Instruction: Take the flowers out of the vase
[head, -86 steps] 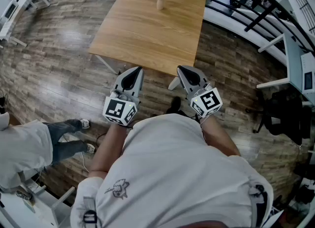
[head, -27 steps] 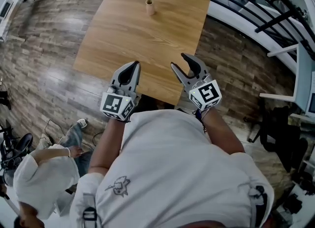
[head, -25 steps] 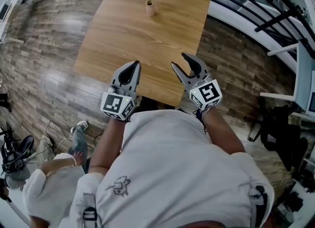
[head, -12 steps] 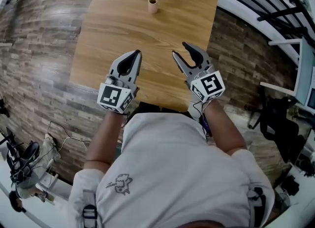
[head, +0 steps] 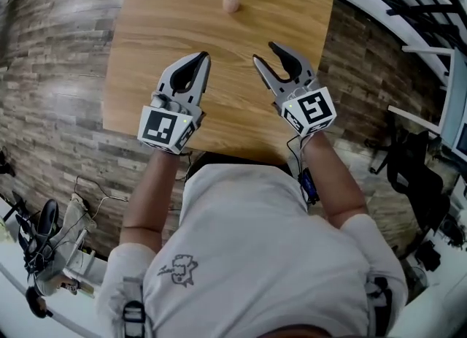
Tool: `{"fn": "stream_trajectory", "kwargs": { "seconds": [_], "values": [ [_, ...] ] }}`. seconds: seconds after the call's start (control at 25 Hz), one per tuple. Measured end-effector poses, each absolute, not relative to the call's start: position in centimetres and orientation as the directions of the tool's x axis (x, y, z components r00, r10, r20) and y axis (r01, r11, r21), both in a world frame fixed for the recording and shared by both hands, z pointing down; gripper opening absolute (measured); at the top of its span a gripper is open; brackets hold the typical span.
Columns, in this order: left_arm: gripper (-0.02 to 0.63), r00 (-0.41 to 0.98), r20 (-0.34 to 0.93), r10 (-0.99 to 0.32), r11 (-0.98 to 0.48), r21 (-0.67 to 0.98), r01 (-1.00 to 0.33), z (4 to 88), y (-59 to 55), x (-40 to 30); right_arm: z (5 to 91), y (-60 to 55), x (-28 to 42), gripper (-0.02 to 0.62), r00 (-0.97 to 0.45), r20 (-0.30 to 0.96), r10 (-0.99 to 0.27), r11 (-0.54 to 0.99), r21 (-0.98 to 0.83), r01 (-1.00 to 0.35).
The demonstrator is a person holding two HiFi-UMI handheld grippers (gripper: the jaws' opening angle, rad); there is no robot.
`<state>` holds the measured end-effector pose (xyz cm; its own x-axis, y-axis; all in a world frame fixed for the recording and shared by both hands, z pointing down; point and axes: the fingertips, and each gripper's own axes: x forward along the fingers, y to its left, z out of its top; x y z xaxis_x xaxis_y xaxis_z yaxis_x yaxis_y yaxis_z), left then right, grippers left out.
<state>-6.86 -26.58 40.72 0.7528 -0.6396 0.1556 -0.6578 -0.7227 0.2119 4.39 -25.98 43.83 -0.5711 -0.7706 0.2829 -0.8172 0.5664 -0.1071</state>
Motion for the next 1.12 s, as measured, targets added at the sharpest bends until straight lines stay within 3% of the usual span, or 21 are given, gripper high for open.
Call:
{"fn": "stream_trajectory", "kwargs": {
  "seconds": [1.12],
  "values": [
    [0.005, 0.769, 0.169, -0.617, -0.738, 0.216, -0.64, 46.4, -35.6, -4.4, 52.4, -38.7, 4.0, 0.156, -0.521, 0.341, -0.782, 0.502, -0.15, -0.852]
  ]
}}
